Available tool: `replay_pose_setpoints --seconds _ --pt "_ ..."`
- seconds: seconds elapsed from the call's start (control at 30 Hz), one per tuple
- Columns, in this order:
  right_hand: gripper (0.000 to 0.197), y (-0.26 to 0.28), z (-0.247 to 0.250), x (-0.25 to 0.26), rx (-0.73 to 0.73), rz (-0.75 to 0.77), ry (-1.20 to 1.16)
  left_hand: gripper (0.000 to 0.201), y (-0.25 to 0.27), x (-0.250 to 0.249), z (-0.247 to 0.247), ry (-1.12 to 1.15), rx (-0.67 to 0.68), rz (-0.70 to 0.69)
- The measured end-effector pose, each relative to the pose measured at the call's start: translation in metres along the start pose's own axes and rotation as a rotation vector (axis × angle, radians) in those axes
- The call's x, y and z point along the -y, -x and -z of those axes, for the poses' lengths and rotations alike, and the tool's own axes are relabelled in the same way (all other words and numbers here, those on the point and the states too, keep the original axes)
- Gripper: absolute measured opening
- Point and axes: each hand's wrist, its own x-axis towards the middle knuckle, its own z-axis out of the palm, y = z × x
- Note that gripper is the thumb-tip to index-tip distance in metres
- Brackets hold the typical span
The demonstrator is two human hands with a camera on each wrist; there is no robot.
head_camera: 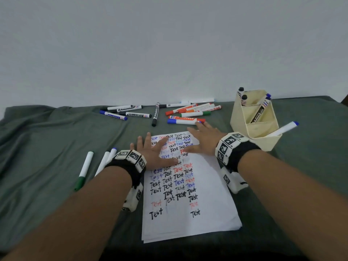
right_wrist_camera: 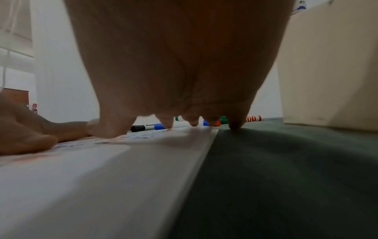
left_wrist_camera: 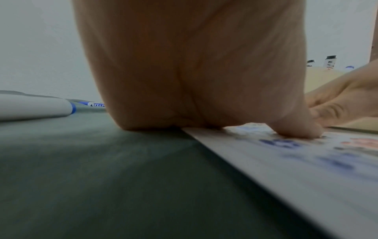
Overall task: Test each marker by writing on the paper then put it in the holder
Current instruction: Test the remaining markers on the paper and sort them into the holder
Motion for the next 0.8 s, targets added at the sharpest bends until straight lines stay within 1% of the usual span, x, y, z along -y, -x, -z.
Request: replay_pose_setpoints --seconds 0.13,0.3,0.37,0.47,0.5,0.6,0.67,0.73,0.8 --pt "0.095 -0.003 -0.010 0.003 0.063 -0.008 0.015 0.124 -0.004 0.003 -0.002 0.005 0.004 0.008" --pt "0.097 -0.003 -0.010 0.001 0.074 -0.002 0.000 0.111 -0.009 0.009 -0.001 -0.005 -0.001 -0.008" --pt "0.098 -0.003 -0.010 0.002 0.074 -0.007 0.001 0.107 -0.013 0.011 0.006 -0.010 -0.064 -0.008" --pt "0.099 -0.003 -0.010 0.001 0.068 -0.011 -0.018 0.110 -0.024 0.017 0.025 0.008 -0.220 0.015" --pt "0.099 -0.003 -0.010 0.001 0.067 -0.010 -0.027 0.106 -0.030 0.022 0.033 0.012 -0.253 0.031" --pt "0.100 -0.004 -0.010 0.001 0.068 -0.013 -0.042 0.086 -0.049 0.046 0.054 -0.057 -0.277 0.084" --pt "0.100 -0.006 -0.011 0.002 0.070 -0.019 -0.043 0.081 -0.061 0.066 0.064 -0.080 -0.289 0.134" --pt "0.100 -0.007 -0.012 0.001 0.076 -0.021 -0.051 0.084 -0.072 0.084 0.070 -0.011 -0.305 0.181" --pt "0.100 -0.010 -0.013 -0.001 0.072 -0.019 -0.063 0.093 -0.082 0.101 0.075 0.041 -0.285 0.223"
